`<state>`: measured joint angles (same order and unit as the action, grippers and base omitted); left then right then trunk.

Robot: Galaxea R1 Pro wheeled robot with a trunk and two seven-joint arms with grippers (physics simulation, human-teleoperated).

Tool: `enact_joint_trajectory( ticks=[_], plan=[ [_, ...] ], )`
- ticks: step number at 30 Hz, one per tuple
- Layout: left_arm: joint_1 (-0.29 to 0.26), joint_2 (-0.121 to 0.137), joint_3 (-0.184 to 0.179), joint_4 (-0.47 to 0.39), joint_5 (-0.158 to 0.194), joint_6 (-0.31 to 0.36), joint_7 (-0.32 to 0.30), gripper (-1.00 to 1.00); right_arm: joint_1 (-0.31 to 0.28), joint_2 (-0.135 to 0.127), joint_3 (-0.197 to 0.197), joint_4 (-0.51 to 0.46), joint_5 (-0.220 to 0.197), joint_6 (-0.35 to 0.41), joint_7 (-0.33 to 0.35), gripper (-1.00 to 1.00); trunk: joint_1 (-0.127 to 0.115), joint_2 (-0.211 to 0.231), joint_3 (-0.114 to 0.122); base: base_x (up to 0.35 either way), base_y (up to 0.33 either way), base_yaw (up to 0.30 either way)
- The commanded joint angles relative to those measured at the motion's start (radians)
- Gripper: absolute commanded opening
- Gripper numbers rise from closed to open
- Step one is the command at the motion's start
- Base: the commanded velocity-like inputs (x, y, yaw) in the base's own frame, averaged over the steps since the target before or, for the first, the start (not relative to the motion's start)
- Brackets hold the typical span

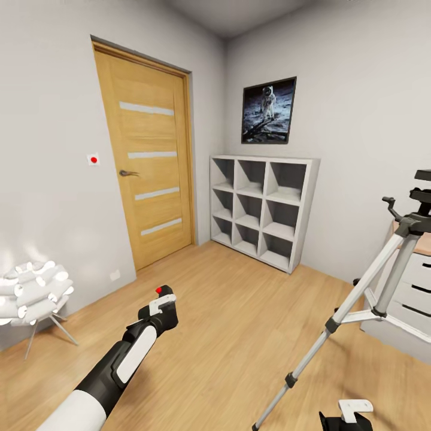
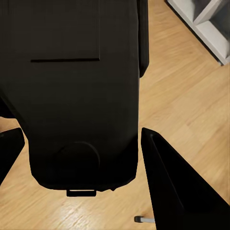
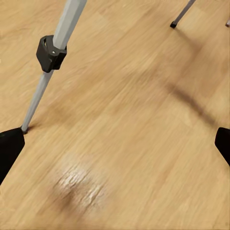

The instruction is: Attach the digital camera to the camera tripod in the bedroom.

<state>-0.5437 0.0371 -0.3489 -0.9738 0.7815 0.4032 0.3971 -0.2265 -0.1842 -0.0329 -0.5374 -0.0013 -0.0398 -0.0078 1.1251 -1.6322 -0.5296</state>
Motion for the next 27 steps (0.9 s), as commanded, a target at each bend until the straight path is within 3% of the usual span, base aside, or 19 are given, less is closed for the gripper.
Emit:
enact_joint_trajectory(
  ticks=[1, 27],
  plan=[
    [-0.001, 0.001, -0.004, -0.002, 0.007, 0.002, 0.008, -1.00, -0.001, 0.000, -0.001, 0.000, 0.000, -0.003, -0.001, 1.00, -0.004, 0.007, 0.002, 0.000, 0.000, 0.000],
    [-0.001, 0.003, -0.004, 0.000, 0.008, 0.002, 0.008, -1.00, -0.001, 0.000, 0.001, 0.000, 0.004, -0.007, -0.015, 1.00, -0.104, 0.189, 0.084, 0.000, 0.000, 0.000]
  ],
)
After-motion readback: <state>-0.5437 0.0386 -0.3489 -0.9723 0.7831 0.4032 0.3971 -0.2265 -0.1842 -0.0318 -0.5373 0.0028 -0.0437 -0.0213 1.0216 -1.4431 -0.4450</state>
